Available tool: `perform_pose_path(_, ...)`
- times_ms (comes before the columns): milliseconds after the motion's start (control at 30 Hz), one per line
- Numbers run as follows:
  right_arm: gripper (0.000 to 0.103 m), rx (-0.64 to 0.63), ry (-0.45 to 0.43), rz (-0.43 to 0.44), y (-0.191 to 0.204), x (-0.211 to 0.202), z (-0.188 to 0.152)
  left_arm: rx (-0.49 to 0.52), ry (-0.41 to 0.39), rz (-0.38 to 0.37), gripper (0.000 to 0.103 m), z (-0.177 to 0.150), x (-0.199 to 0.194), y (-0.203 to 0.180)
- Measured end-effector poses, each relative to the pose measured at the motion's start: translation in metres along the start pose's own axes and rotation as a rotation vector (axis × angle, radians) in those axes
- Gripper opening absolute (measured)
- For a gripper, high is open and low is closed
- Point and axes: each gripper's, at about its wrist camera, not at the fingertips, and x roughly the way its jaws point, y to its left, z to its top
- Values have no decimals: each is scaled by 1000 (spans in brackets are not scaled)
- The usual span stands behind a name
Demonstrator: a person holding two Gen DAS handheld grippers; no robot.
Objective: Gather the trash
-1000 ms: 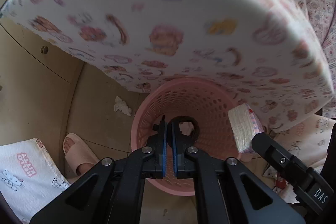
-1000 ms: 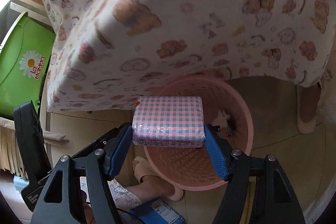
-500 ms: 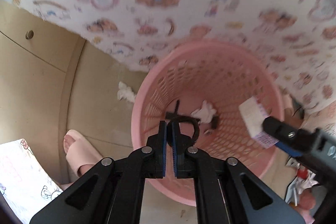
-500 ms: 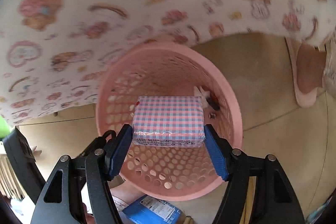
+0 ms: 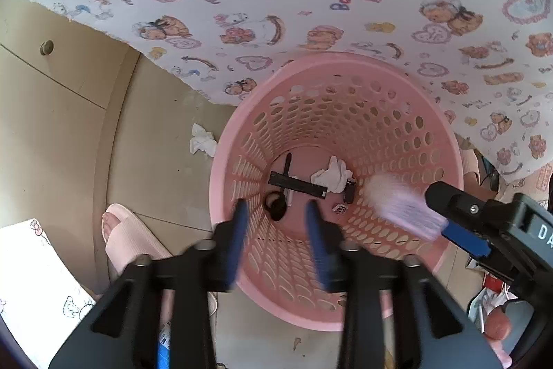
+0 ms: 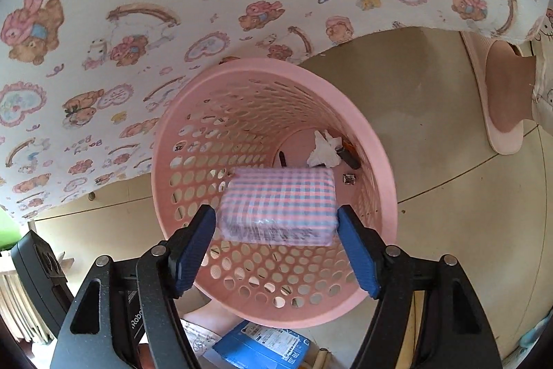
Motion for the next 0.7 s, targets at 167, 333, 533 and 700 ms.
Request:
perform_pose_path(167, 85, -4, -24, -7, 1, -6, 1, -25, 3, 6, 44, 1, 1, 7)
perform_pose_path(333, 85, -14, -32, -20, 1, -11, 1, -36, 9, 10, 44, 0, -1, 9)
perform_pose_path(533, 85, -67, -66, -65, 10, -20, 1, -32, -4, 38, 44, 2, -13, 5)
perform_pose_path(700, 85, -152, -132, -149, 24, -33, -1, -38, -34, 61, 44, 5, -32, 6)
